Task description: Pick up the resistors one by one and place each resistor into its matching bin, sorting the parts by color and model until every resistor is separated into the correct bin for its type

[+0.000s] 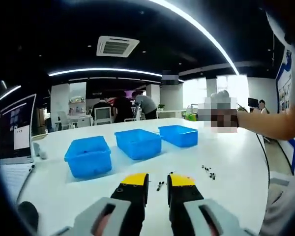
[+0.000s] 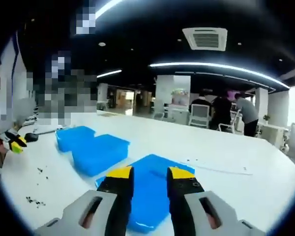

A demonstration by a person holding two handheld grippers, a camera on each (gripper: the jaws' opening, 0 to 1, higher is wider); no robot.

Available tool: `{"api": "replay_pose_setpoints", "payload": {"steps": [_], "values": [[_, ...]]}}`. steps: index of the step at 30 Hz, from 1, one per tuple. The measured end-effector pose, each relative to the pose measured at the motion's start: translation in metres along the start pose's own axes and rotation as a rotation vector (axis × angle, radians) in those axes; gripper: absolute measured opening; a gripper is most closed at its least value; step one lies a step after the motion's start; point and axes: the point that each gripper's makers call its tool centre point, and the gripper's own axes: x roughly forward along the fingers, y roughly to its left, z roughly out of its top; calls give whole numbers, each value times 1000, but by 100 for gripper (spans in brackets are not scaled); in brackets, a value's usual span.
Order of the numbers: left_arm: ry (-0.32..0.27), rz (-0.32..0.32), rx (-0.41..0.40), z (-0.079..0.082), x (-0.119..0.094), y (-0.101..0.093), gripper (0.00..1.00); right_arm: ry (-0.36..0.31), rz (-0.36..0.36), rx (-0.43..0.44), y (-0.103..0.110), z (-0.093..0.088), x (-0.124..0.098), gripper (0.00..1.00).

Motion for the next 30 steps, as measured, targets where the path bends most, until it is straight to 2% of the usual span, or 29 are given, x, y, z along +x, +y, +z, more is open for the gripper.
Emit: {"api": "replay_pose_setpoints", "payload": {"steps": [5, 7, 14, 19, 21, 22, 27, 28, 30], "values": [[4, 20, -7, -5, -4, 4, 18, -3, 21, -13, 6, 2, -4, 28], [6, 19, -7, -6, -5, 3, 18, -2, 42, -27, 18, 6, -6, 28], [3, 14, -11, -8, -7, -1, 18, 17, 94, -60, 33, 9, -5, 27], [1, 23, -9, -9, -11, 2, 18, 47, 199, -137, 66, 12, -7, 27], [2, 28, -11, -10, -12, 4, 18, 84, 250, -184, 83, 10, -9, 27], [3, 33, -13, -11, -13, 5, 18, 99, 298, -213, 99, 10, -10, 27], [4, 38, -17, -14, -15, 6, 18, 188, 494, -421, 160, 3, -16, 27], [3, 38, -15, -14, -15, 6, 18, 230, 578, -528, 182, -3, -21, 27], [3, 39, -14, -14, -17, 6, 18, 292, 679, -670, 206, -13, -29, 27]]}}
